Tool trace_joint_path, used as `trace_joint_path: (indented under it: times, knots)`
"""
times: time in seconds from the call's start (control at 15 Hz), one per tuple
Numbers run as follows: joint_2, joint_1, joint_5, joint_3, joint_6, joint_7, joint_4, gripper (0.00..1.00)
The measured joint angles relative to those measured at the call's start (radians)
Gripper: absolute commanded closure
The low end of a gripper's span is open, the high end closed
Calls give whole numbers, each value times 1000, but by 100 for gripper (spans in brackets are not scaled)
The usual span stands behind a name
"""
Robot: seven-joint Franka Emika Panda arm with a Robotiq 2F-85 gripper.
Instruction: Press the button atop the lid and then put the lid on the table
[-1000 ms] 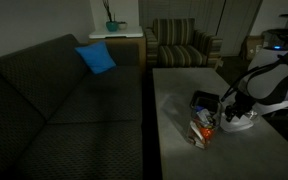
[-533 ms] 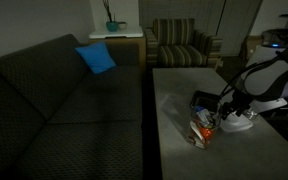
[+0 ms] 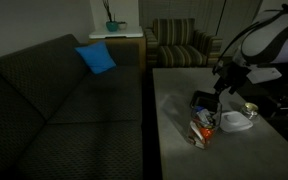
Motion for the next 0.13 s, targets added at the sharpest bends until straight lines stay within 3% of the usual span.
trace_joint_path:
  times: [0.13]
  knots:
    - [-66,5,1,2,-53,-8,-30,0]
